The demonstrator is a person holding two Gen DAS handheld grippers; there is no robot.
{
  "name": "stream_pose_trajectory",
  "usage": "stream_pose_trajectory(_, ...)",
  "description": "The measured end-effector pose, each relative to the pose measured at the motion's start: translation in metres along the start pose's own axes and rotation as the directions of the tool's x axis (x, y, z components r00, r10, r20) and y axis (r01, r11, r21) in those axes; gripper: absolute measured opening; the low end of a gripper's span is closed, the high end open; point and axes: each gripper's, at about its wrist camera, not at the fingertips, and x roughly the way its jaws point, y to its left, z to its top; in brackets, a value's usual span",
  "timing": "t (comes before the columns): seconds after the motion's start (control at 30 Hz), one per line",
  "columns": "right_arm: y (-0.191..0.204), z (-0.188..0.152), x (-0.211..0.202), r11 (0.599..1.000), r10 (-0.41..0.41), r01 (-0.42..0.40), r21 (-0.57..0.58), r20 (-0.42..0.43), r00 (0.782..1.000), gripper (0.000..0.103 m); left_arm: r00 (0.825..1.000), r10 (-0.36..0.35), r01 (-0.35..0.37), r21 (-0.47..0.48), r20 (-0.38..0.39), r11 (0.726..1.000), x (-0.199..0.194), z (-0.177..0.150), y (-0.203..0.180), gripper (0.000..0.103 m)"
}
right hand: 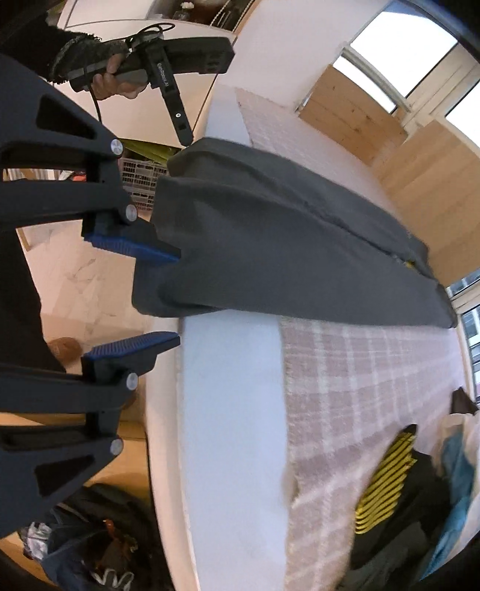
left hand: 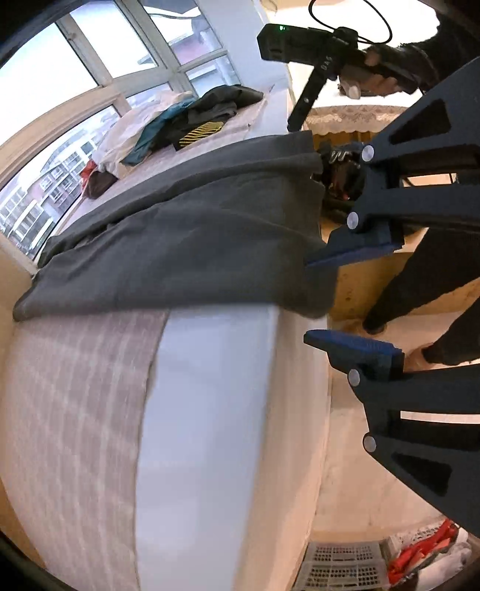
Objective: Fold clothes
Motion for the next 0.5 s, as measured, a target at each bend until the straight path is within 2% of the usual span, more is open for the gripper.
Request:
stream_pose_trajectory(0.37,0.009,0.0,0.025,1.0,-0.01,0.01,0.005,-0.066,0.998,0.038,0.998,-0.026,0.025,-0.031,-0.05,0.999,0.019,0.01,-0.003,0.038)
stream_pose_trajectory(0.43,0.009,-0.001,0.026,1.0,0.025,-0.023,0.015,-0.075,0.997,0.038,0.998,-0.036,0.034,-0.044,-0.046,0.998,0.018,0.009,-0.001,0.034)
stream_pose_trajectory(0.47,0.01,0.0,0.027,1.0,0.022,-0.021,0.013,-0.079,0.997,0.035,0.998,-0.044,0.042,-0.046,-0.038,0.998,0.017,0.008,-0.001,0.032)
stream_pose_trajectory(0.5,0.01,0.001,0.027,1.0,0.019,-0.018,0.011,-0.084,0.996,0.027,0.998,-0.056,0.055,-0.047,-0.036,0.997,0.016,0.008,-0.001,0.024)
